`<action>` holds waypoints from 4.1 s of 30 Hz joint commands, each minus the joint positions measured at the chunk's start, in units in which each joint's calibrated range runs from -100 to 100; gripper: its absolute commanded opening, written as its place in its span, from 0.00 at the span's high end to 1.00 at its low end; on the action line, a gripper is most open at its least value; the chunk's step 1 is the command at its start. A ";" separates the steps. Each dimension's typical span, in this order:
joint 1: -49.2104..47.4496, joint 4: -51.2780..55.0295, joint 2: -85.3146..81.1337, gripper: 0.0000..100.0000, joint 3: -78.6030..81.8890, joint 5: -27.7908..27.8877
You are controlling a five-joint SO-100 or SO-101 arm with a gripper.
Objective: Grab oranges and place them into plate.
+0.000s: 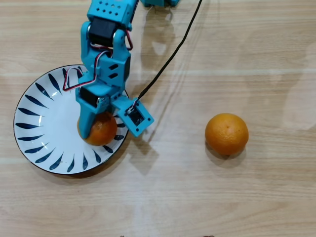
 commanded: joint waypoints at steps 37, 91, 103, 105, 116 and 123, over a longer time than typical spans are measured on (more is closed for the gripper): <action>-41.14 12.73 -12.50 0.76 -4.14 -18.48; -37.51 3.11 20.72 0.52 -29.13 -36.78; -37.51 -0.33 21.14 0.74 -29.40 -36.83; -37.35 0.19 21.06 0.80 -29.40 -37.56; -36.94 0.87 16.75 0.78 -27.68 -37.14; -30.25 4.40 -1.43 0.77 -15.18 -27.16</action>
